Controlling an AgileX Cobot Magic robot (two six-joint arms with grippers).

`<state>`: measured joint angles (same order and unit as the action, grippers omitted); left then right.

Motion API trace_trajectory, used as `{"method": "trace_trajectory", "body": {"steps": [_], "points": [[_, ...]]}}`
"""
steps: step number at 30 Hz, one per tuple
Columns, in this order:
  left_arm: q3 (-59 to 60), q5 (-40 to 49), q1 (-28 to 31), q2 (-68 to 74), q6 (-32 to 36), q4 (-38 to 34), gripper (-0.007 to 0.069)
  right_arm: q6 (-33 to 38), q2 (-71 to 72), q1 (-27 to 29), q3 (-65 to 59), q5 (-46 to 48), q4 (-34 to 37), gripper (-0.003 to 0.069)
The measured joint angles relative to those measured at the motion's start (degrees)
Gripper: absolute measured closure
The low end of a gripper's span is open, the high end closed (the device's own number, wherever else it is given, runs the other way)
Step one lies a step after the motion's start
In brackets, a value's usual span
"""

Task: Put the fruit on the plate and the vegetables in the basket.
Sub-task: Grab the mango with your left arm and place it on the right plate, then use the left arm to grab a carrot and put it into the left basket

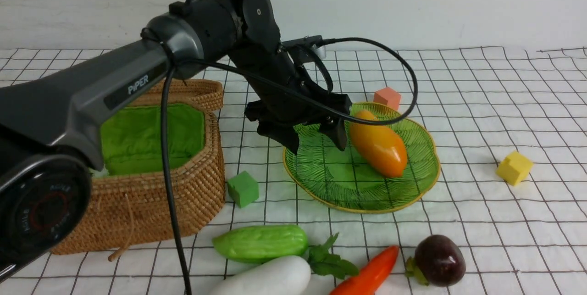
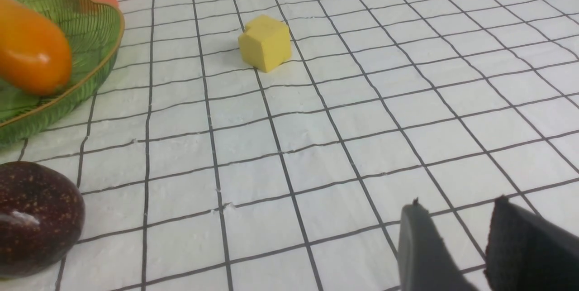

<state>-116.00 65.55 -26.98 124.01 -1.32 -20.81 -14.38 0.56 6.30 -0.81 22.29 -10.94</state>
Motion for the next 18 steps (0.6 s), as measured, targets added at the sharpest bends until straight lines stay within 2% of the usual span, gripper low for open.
{"method": "trace_trajectory", "body": {"steps": [2,7,11,12,18], "points": [[0.0,3.7,-0.4,-2.4,2.7,0.3,-0.0023,-0.1,0.0,0.0,0.0,0.0,0.0,0.0421],[2.6,4.7,-4.6,-9.6,7.4,1.1,-0.0013,-0.2,0.0,0.0,0.0,0.0,0.0,0.0421],[5.2,5.1,-9.4,-11.9,7.6,1.1,0.0001,-0.3,0.0,0.0,0.0,0.0,0.0,0.0421],[7.6,5.1,-12.8,-11.8,7.1,1.3,0.0016,-0.3,0.0,0.0,0.0,0.0,0.0,0.0421],[12.5,2.9,-19.2,-7.5,6.6,5.6,0.0047,-0.3,0.0,0.0,0.0,0.0,0.0,0.0421]]}}
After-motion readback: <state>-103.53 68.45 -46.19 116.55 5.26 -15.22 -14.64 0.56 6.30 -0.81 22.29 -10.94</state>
